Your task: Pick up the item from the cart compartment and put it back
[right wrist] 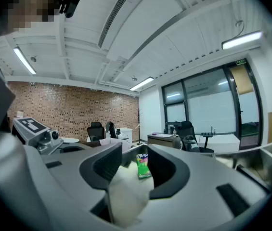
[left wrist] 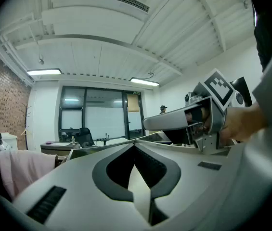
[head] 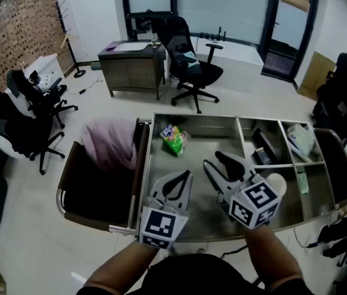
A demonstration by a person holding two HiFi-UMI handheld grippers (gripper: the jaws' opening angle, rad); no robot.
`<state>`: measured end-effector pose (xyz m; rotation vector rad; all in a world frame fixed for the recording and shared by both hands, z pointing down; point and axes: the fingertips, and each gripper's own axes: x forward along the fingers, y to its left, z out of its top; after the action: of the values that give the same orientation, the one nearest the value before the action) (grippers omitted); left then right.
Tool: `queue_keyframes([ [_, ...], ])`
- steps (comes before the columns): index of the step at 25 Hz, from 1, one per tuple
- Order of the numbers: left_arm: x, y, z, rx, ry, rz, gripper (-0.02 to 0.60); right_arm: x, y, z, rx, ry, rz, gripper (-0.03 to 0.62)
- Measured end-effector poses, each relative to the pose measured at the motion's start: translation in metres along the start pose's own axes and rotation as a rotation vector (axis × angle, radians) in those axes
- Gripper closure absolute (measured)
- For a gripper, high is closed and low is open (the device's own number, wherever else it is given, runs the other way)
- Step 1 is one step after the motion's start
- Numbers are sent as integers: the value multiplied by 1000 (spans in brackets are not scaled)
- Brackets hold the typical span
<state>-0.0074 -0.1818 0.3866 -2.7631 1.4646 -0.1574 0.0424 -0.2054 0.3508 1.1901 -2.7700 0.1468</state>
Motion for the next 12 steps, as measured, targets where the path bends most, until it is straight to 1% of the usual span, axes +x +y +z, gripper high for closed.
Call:
queue_keyframes([
  [4,-2,3,4,-7,-17,10,581,19,0,9,-75,47,1,405],
  [8,-2,3,5,-11,-21,9,581,46,-2,14,-205,110,12,404],
  [10,-2,3,5,-14,-17,5,581,63,-2,14,-258,147,30,373],
  [12,-3,2,5,-16,-12,3,581,80,0,12,-300,181,52,364],
])
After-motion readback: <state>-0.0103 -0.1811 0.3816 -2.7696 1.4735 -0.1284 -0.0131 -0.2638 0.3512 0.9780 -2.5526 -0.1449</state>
